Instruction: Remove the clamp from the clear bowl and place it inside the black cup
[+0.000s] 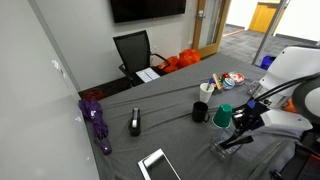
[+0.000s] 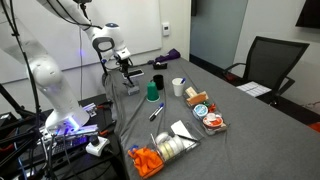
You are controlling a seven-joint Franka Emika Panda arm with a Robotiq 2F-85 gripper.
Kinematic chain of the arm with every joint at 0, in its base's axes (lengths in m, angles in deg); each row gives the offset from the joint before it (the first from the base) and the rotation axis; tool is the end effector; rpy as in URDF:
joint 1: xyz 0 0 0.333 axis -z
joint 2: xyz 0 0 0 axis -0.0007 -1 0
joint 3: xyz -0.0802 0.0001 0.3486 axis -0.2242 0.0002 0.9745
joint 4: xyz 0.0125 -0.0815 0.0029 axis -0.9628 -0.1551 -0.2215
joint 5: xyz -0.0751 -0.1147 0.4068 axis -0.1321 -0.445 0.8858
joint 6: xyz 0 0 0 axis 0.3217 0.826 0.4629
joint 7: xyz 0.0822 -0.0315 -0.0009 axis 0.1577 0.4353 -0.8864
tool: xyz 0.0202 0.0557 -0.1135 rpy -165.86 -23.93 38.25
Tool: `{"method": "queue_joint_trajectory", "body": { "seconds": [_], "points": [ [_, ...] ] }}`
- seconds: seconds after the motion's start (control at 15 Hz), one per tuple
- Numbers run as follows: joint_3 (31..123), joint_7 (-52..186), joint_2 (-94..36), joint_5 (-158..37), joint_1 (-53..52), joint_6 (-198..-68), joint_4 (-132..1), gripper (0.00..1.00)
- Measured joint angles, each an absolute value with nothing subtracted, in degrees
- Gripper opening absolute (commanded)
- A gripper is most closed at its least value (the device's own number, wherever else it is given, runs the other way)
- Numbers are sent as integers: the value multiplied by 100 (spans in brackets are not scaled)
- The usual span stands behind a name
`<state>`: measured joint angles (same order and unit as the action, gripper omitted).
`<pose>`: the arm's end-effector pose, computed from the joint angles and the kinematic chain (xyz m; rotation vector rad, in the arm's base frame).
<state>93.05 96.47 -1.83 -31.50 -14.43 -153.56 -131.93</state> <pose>0.3731 0.1681 0.2705 -2.8210 0.7693 -0.0395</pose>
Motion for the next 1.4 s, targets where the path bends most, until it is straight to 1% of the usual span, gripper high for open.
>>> {"method": "queue_joint_trajectory", "body": {
  "seconds": [0.13,0.87,1.4],
  "points": [
    [9305,9643,-161,-3117,-1459,-15371,-13195,0],
    [9305,9255,-134,-2916,-1506,-15485,-13202,1],
    [9288,8029,-151,-1240,-1867,-15982,-13202,1]
  ]
}}
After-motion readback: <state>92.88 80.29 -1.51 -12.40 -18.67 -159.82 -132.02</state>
